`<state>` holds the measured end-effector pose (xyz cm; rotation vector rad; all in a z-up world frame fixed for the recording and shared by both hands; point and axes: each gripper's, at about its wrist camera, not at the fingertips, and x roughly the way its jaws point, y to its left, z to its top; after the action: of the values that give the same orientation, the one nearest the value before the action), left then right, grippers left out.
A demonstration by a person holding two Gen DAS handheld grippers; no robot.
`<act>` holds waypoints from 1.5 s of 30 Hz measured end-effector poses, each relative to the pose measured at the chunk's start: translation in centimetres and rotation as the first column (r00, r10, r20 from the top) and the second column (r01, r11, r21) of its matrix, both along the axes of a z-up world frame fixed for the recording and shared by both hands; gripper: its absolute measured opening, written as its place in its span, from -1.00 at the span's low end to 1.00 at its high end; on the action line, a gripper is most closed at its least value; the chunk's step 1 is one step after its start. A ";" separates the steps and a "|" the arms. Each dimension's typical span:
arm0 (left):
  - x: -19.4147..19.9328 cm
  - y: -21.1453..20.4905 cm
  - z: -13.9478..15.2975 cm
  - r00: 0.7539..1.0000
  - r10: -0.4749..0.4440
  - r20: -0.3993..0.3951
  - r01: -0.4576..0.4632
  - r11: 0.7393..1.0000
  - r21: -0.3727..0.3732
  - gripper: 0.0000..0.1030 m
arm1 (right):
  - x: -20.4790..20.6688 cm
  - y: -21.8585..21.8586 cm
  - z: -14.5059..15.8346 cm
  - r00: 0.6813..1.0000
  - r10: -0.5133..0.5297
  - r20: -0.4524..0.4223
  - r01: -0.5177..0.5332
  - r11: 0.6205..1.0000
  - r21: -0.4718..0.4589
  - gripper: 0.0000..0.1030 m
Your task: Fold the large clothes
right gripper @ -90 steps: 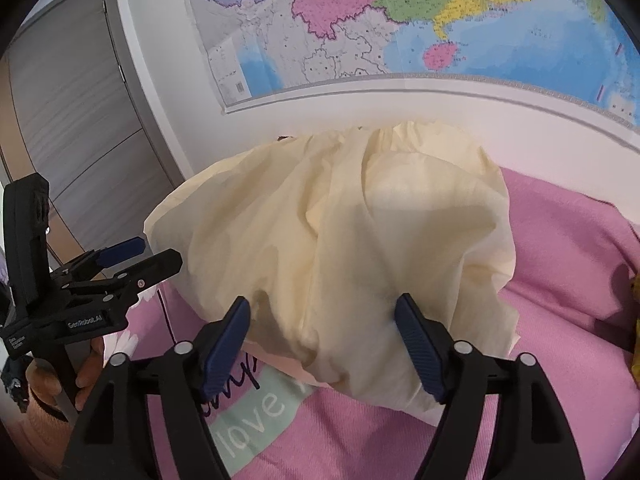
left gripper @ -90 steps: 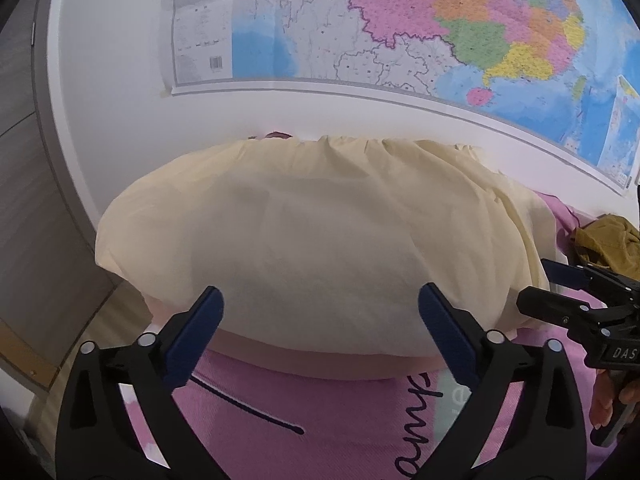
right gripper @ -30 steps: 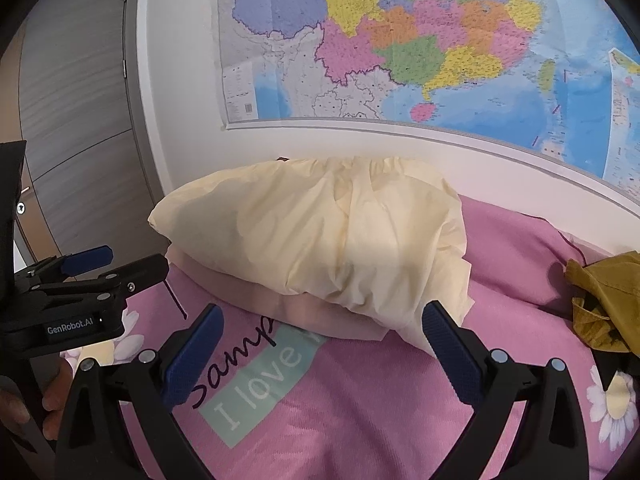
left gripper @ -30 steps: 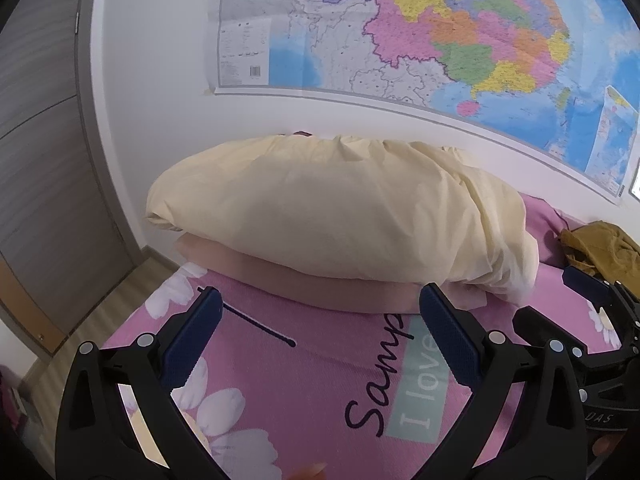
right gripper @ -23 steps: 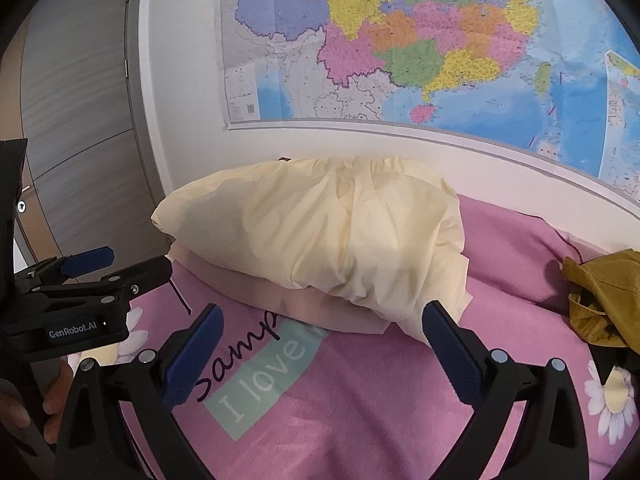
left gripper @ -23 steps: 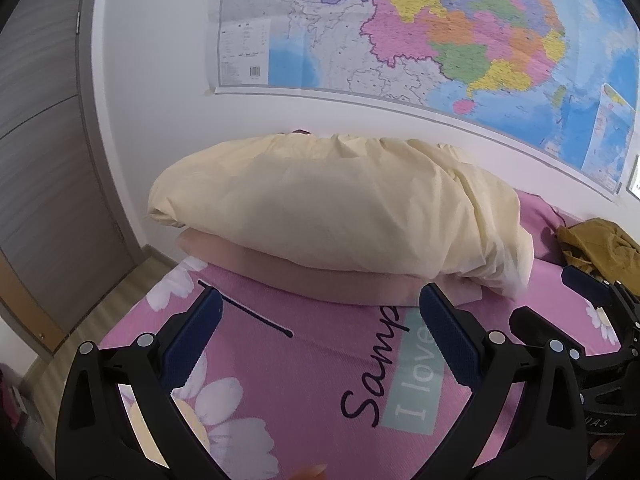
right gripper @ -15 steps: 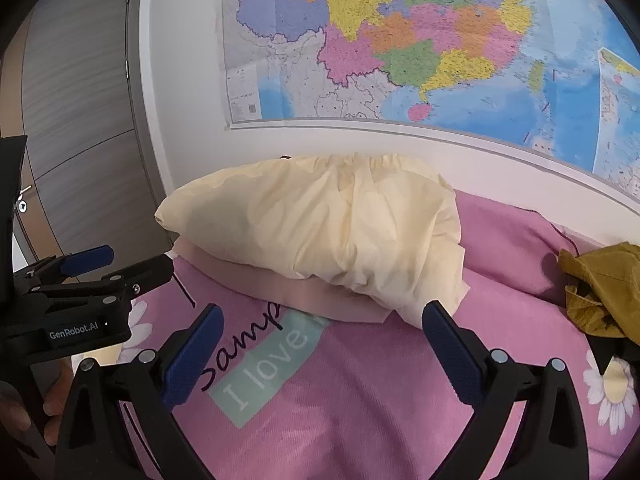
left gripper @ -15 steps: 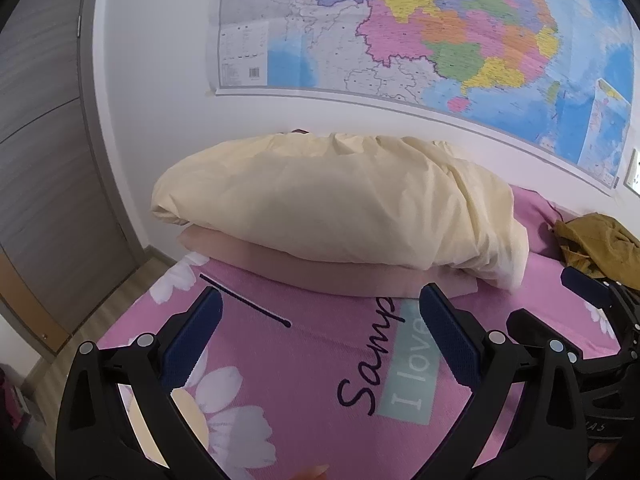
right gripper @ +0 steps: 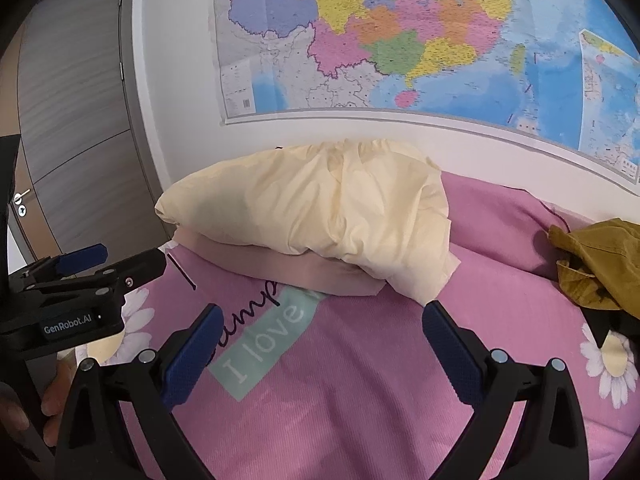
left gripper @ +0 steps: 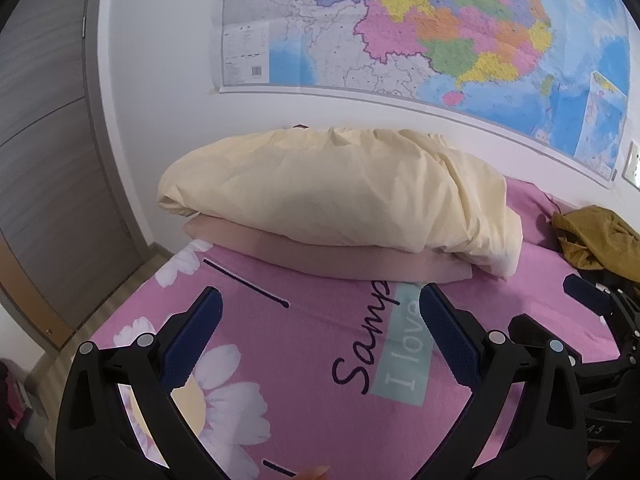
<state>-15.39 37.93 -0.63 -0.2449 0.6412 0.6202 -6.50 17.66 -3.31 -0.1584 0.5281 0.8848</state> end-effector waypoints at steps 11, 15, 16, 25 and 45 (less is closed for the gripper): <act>-0.5 -0.7 -0.2 1.000 -0.001 -0.010 0.001 1.000 0.001 0.89 | -0.6 -1.0 0.1 1.000 -0.008 0.002 0.008 1.000 0.007 0.88; -0.6 -0.8 -0.1 1.000 0.000 -0.009 0.000 1.000 0.004 0.89 | -0.9 -1.1 0.2 1.000 -0.008 0.007 0.008 1.000 0.008 0.88; -0.6 -0.9 -0.1 1.000 0.000 -0.009 0.000 1.000 0.007 0.89 | -1.0 -1.1 0.2 1.000 -0.007 0.008 0.007 1.000 0.009 0.88; -1.0 -1.2 0.0 1.000 -0.002 -0.008 0.002 1.000 0.005 0.89 | -1.6 -1.1 0.2 1.000 -0.006 0.012 0.006 1.000 0.006 0.88; -1.4 -1.8 0.1 1.000 -0.004 -0.014 0.004 1.000 0.006 0.89 | -1.9 -1.4 0.1 1.000 -0.011 0.013 0.011 1.000 0.012 0.88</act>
<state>-16.81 36.15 -0.56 -0.2334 0.6529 0.6200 -8.45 16.25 -3.20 -0.1503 0.5108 0.8759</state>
